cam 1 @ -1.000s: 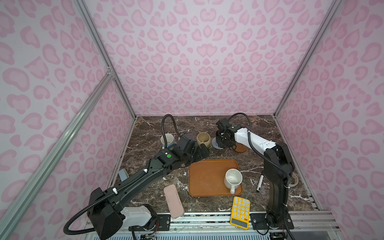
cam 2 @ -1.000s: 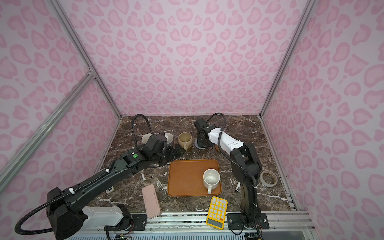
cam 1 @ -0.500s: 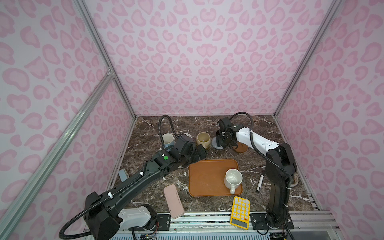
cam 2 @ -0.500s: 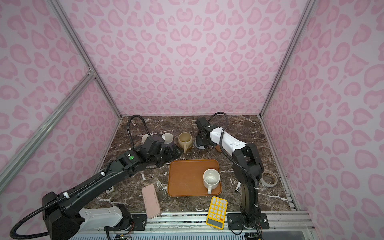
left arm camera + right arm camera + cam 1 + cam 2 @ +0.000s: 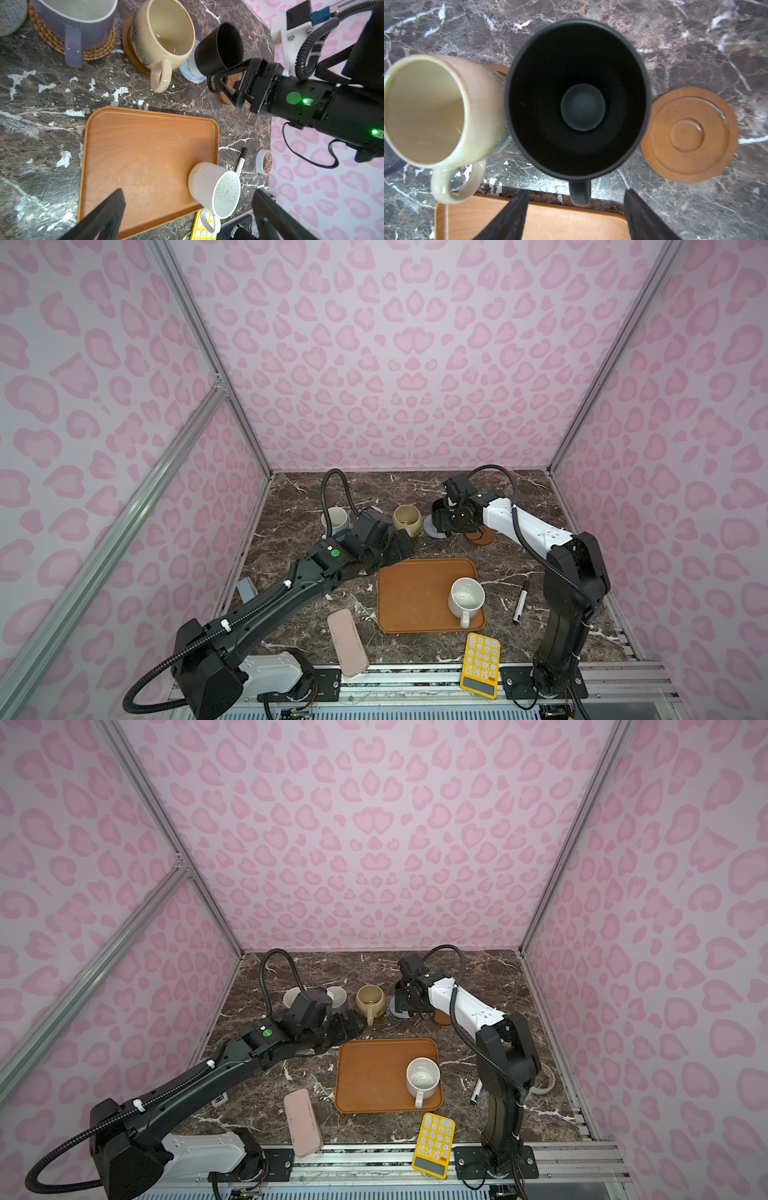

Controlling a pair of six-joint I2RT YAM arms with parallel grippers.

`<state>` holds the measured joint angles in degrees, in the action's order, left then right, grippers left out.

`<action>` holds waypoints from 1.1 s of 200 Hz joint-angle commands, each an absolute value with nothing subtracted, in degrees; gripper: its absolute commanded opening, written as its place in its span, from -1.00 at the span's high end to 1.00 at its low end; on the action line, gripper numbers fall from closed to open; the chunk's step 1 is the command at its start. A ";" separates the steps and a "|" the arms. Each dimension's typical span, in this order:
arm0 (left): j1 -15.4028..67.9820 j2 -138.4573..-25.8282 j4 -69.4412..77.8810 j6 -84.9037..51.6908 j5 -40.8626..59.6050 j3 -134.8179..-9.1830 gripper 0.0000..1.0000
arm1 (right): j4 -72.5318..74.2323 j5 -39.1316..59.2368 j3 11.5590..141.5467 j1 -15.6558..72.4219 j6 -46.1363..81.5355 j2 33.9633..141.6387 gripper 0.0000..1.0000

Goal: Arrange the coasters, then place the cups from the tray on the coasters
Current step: 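Lower the black mug onto the blue knit coaster with right gripper, then open right gripper and raise it off the black mug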

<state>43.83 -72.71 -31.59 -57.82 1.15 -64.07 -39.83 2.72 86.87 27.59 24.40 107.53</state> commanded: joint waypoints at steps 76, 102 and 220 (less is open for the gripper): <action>43.82 -72.87 -29.84 -58.45 1.58 -63.79 -0.94 | -38.10 6.35 88.16 28.46 23.83 110.10 -0.14; 43.79 -73.07 -29.93 -58.56 1.58 -64.03 -0.94 | -39.26 4.08 88.29 28.14 23.51 108.81 -0.21; 43.73 -67.87 -32.63 -58.69 -0.24 -63.18 -0.94 | -44.62 -2.11 80.85 27.94 19.37 86.76 -0.74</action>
<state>43.83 -68.23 -31.44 -58.50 0.43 -62.28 -42.78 -0.14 82.35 28.01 21.26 89.93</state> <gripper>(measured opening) 0.971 0.870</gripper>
